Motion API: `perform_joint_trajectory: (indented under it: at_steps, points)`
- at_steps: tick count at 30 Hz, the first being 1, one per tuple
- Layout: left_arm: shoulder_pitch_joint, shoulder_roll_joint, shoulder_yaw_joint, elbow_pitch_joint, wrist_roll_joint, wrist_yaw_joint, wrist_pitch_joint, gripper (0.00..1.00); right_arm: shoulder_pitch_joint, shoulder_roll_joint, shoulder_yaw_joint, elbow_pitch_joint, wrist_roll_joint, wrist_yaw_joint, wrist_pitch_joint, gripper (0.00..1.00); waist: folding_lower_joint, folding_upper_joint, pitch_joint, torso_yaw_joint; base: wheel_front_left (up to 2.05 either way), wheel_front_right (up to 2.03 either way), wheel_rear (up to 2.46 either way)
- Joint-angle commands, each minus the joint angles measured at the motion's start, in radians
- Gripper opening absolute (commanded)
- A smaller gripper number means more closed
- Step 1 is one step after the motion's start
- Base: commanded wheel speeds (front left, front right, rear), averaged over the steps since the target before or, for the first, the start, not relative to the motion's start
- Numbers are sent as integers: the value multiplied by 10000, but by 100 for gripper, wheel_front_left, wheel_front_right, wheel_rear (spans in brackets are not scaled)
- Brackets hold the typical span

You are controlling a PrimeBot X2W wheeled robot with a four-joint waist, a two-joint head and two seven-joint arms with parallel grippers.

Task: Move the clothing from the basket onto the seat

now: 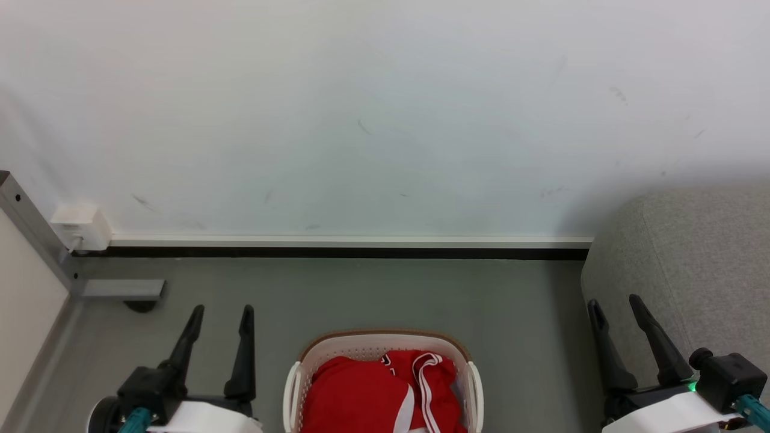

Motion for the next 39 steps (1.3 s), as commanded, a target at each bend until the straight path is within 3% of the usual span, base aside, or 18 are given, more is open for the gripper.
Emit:
perform_joint_trajectory:
  at_steps: [1,14,39]
  points:
    - [-57,55,1,-6,280,-44,-113,100,-103,-106,30,45,-207,-19,-85,100,0,0,-2,-7,0,0,0]
    - [-48,5,9,115,1118,-109,-328,100,-186,-174,191,158,-774,-21,-313,100,0,0,-33,-62,0,0,0]
    - [-159,-126,257,274,961,-205,-311,100,-239,8,-128,126,-582,-21,-294,100,0,0,52,-115,0,0,0]
